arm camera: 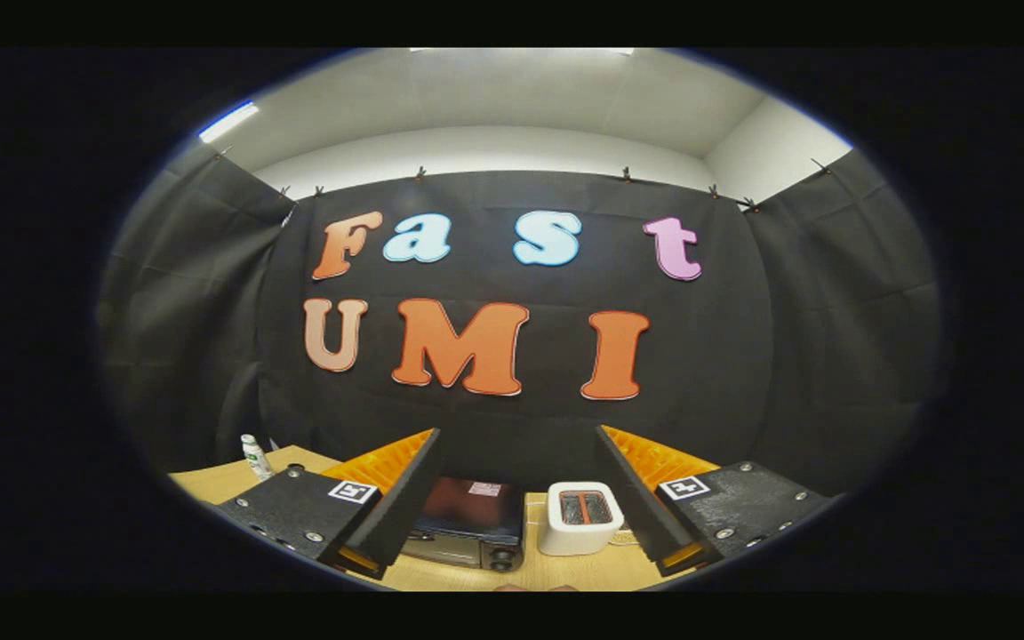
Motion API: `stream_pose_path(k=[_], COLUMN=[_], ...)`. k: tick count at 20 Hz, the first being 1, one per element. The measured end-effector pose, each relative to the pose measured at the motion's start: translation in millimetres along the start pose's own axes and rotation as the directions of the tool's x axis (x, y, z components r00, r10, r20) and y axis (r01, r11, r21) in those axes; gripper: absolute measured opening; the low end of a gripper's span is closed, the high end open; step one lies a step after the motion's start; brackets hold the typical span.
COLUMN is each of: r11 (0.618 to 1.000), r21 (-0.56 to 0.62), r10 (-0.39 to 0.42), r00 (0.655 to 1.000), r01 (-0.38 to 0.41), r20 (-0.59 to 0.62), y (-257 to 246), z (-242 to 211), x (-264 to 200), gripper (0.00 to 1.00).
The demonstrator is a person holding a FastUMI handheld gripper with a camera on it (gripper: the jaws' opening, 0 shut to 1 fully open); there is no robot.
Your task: Open the toaster oven, put the food inside, and close the toaster oven door.
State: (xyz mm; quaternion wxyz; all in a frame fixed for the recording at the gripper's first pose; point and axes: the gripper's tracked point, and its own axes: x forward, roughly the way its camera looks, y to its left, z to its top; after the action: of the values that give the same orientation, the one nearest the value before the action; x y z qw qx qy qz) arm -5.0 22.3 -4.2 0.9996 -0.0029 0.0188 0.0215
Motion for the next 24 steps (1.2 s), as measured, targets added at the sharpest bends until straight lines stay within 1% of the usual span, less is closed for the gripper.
stream_pose_path(k=[4, 6, 10, 13, 17, 21, 22, 24], r11=[1.0, 1.0, 0.999, 0.995, 0.987, 0.977, 0.974, 0.975], r21=[0.012, 0.011, 0.032, 0.066, 0.104, 0.094, 0.098, 0.095], r10=[0.011, 0.013, 0.041, 0.083, 0.15, 0.212, 0.224, 0.221], r00=[1.0, 0.999, 0.993, 0.981, 0.949, 0.907, 0.893, 0.876], r01=[-0.011, -0.012, -0.038, -0.072, -0.126, -0.191, -0.202, -0.199], r20=[-0.023, -0.049, -0.113, -0.176, -0.278, -0.364, -0.391, -0.429], y=[7.0, 11.1, 31.7, 57.1, 98.7, 139.3, 146.7, 154.7], z=[-8.1, -19.7, -49.0, -79.7, -128.3, -174.5, -186.6, -208.4], x=[1.4, 4.9, 15.1, 28.6, 45.4, 57.6, 58.9, 63.8], gripper=[0.99, 0.99, 0.99, 0.99, 1.0, 1.0, 1.0, 1.0])
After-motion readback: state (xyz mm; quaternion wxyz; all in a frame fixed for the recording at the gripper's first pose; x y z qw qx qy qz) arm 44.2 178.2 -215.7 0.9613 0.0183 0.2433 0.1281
